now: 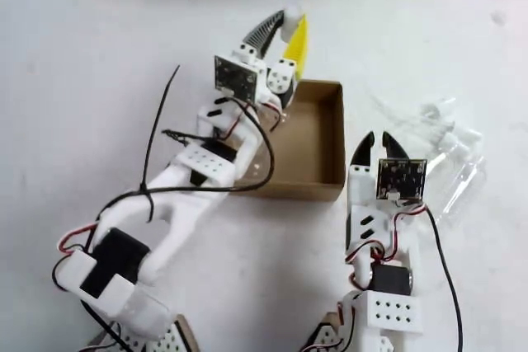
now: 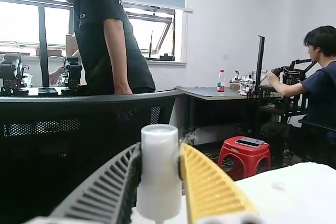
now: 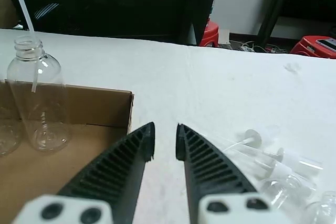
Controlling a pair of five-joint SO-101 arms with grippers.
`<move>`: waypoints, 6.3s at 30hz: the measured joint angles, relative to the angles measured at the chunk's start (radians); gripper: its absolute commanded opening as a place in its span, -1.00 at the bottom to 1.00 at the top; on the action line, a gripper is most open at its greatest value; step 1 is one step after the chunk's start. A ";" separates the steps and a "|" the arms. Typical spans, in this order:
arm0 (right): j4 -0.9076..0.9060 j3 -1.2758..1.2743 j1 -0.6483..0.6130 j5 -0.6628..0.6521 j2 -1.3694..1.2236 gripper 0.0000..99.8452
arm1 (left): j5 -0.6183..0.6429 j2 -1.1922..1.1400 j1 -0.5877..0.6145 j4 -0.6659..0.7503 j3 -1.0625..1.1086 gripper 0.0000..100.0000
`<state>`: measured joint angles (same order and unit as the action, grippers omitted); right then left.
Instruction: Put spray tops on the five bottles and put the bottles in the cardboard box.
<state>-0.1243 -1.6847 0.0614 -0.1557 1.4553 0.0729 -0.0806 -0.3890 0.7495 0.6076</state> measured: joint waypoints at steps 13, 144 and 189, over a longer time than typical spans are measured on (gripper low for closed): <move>0.000 0.000 0.000 0.000 0.000 -0.88 | 0.000 0.000 0.000 -0.009 0.000 -0.79; -0.499 0.730 0.219 -0.091 -0.456 -0.88 | 0.015 0.098 0.405 -1.269 0.060 -0.62; -1.132 2.025 0.419 0.359 -1.935 -0.69 | 0.011 0.098 0.376 -1.269 0.060 -0.62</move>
<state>-1.2566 0.3406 0.4803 0.2033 -0.4795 0.0836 0.0176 -0.0130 -0.5194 0.6674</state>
